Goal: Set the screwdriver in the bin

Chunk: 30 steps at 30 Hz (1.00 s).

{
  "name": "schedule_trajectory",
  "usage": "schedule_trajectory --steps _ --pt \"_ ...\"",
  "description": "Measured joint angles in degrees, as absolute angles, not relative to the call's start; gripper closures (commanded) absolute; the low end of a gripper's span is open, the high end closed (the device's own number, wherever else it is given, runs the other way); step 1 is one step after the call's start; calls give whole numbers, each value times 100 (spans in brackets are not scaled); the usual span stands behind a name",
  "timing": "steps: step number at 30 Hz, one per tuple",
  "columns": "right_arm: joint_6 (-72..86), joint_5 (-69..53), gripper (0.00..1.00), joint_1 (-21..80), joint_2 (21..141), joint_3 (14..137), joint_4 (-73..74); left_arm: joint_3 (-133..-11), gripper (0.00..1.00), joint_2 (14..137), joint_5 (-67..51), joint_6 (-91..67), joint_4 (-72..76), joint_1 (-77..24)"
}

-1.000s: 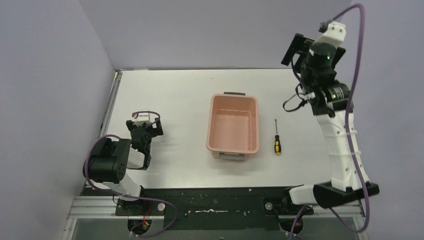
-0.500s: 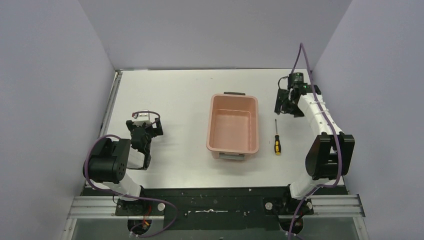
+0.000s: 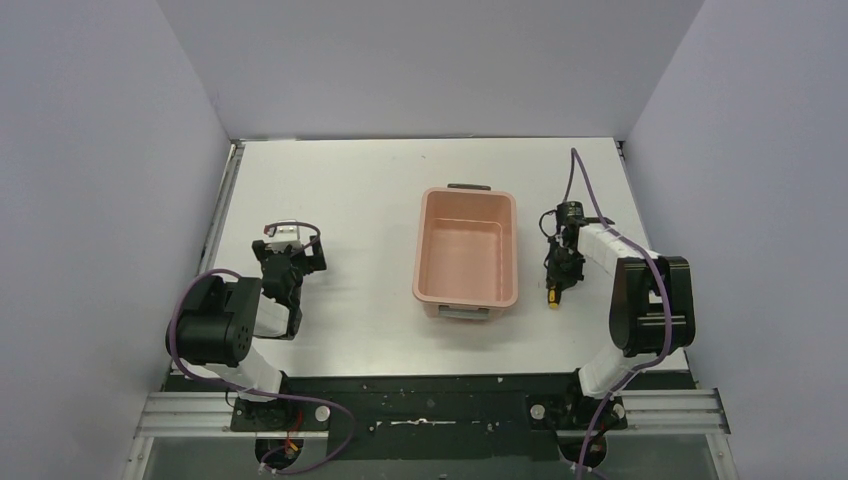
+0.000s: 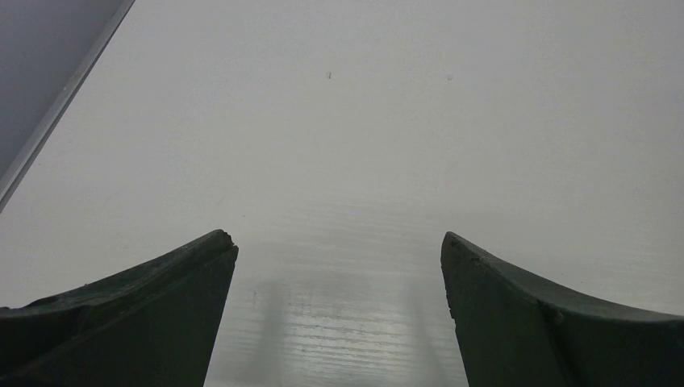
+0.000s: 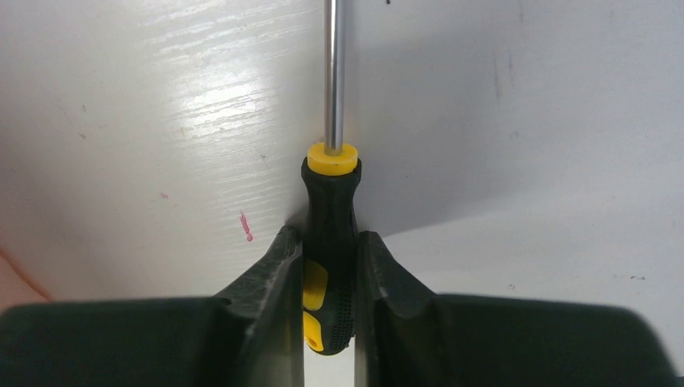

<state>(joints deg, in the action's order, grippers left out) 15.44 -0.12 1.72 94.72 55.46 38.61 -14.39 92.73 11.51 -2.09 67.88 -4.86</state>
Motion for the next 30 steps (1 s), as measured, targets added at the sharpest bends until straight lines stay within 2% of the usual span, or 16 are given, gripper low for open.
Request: schedule_trajectory --steps 7,15,19,25,30 --pt "1533 325 100 169 9360 6462 4602 -1439 3 9273 1151 -209 6788 -486" --pt "1588 532 100 333 8748 9096 6189 -1439 3 9273 1151 -209 6788 -486" --pt "1946 733 100 1223 8602 10106 6589 -1439 3 9273 1151 -207 6788 -486" --pt "2622 561 100 3684 8895 10473 6377 -1439 3 9273 1151 -207 6788 -486" --pt "2897 561 100 4289 9365 10335 6084 -1439 3 9273 1151 -209 6788 -486"
